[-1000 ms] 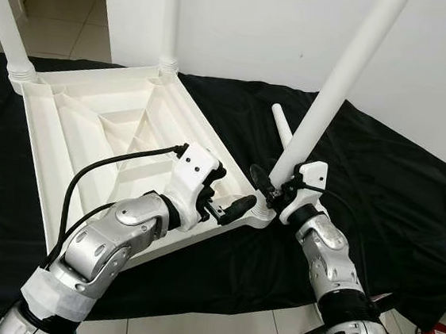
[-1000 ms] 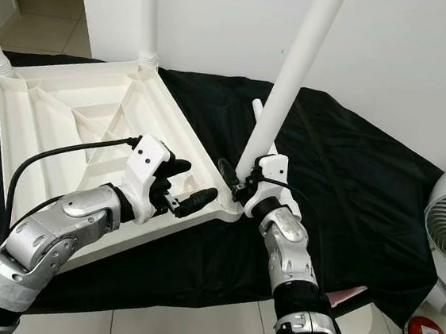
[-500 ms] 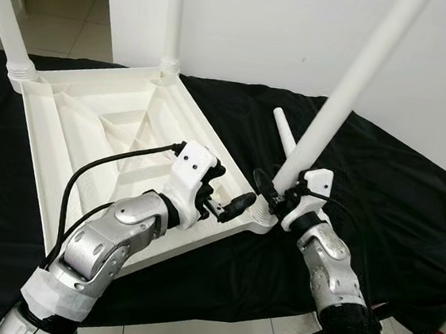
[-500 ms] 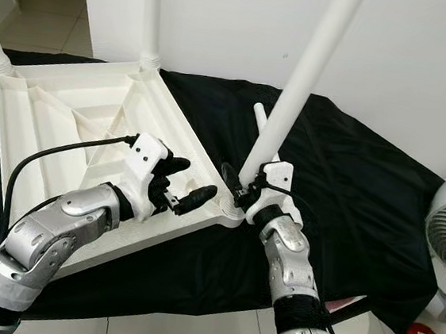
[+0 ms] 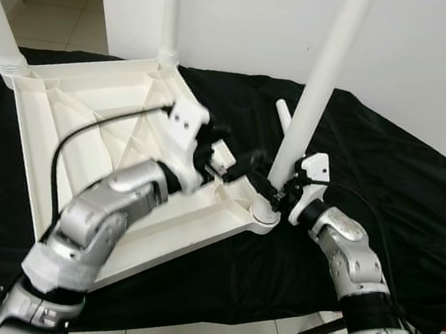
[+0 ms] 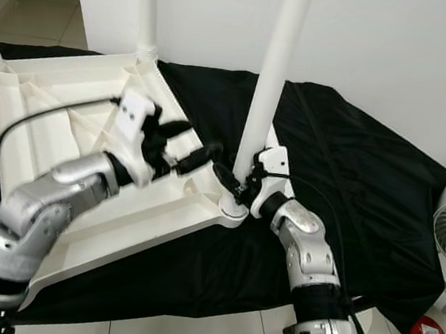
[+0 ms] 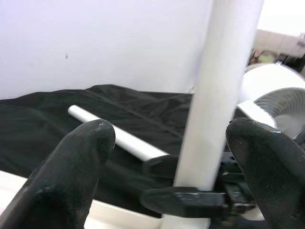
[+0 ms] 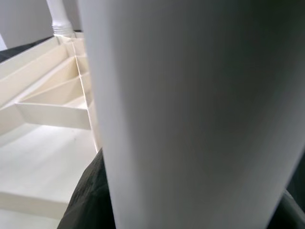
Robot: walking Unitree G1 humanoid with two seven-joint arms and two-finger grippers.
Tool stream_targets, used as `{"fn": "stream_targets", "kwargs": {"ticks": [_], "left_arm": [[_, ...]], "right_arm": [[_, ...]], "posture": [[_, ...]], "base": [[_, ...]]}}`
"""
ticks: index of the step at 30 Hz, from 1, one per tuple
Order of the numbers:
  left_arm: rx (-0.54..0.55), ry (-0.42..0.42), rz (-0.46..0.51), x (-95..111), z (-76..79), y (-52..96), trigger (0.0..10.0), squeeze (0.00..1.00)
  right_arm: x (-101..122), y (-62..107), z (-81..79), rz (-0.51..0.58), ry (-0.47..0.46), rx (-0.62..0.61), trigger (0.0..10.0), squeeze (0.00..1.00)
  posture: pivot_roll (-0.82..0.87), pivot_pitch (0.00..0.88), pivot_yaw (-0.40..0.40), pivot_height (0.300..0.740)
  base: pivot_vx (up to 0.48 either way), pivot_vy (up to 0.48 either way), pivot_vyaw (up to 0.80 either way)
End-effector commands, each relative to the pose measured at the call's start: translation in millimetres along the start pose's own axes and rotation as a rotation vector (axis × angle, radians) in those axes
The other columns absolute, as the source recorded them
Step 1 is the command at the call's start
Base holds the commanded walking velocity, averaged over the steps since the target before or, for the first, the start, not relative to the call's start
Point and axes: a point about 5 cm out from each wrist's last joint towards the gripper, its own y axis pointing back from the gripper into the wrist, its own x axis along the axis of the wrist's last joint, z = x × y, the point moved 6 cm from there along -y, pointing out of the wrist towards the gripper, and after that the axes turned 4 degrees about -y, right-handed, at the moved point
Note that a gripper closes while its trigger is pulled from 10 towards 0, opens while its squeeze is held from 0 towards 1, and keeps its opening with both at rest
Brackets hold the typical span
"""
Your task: Building children table
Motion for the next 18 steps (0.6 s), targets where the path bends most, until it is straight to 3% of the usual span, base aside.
{"fn": "stream_targets", "kwargs": {"ticks": [1,8,18], "left_arm": [[-0.177,0.027,0.052,15,21.1,-3.5,10.0,0.0],[-0.223,0.023,0.091,29,30.3,-11.5,10.0,0.0],[-0.209,-0.021,0.127,42,24.6,-28.7,10.0,0.0]], "right_arm": [[13,-4.1,1.7,0.001,0.06,0.028,10.0,0.0],[24,-11.1,3.6,-0.037,0.129,0.047,10.0,0.0],[19,-11.8,-5.4,-0.128,0.177,0.153,10.0,0.0]], "posture": [[0.05,0.022,-0.095,0.74],[0.05,0.021,-0.089,0.74],[0.04,0.019,-0.095,0.74]], "base": [[0.0,0.0,0.0],[0.0,0.0,0.0],[0.0,0.0,0.0]]}}
